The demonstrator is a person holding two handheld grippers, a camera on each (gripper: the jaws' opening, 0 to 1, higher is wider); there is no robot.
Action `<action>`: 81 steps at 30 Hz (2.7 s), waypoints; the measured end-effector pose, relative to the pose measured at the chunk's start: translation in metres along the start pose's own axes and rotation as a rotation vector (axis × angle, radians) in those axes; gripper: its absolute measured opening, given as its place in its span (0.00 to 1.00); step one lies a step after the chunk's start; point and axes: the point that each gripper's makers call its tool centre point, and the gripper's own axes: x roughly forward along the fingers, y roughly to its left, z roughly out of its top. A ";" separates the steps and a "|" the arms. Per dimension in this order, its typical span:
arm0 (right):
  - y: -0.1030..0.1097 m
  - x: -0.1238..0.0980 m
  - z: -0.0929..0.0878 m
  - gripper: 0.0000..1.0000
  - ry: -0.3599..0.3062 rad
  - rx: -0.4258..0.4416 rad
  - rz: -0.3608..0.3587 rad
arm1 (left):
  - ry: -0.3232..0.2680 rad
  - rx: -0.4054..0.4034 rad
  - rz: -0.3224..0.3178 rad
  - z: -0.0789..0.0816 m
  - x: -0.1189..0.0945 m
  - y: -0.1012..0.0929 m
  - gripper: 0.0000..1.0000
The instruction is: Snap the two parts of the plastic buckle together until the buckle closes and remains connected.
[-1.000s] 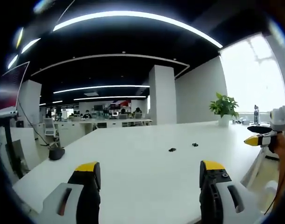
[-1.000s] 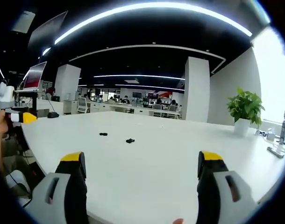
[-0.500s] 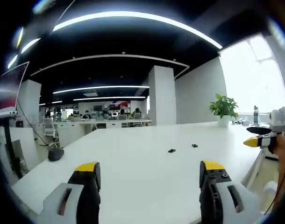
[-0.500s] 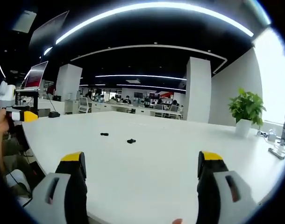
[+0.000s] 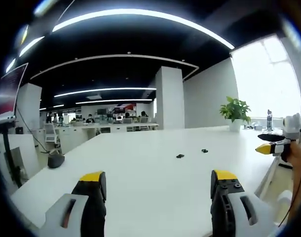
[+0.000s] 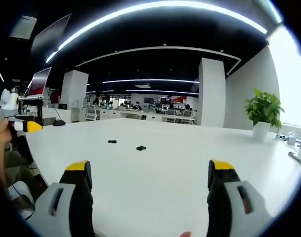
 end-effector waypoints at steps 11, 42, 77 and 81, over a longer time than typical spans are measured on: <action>0.004 0.006 -0.003 0.97 0.000 0.020 0.019 | 0.003 -0.010 -0.018 -0.005 0.004 -0.004 0.89; -0.015 0.060 0.019 0.98 -0.073 0.001 0.266 | 0.005 0.005 -0.048 -0.005 0.011 -0.011 0.88; 0.007 0.149 0.027 1.00 -0.053 -0.007 0.491 | 0.015 0.009 -0.052 -0.008 0.013 -0.007 0.88; 0.013 0.159 0.019 1.00 -0.015 -0.008 0.497 | 0.014 0.004 -0.049 -0.009 0.013 -0.005 0.88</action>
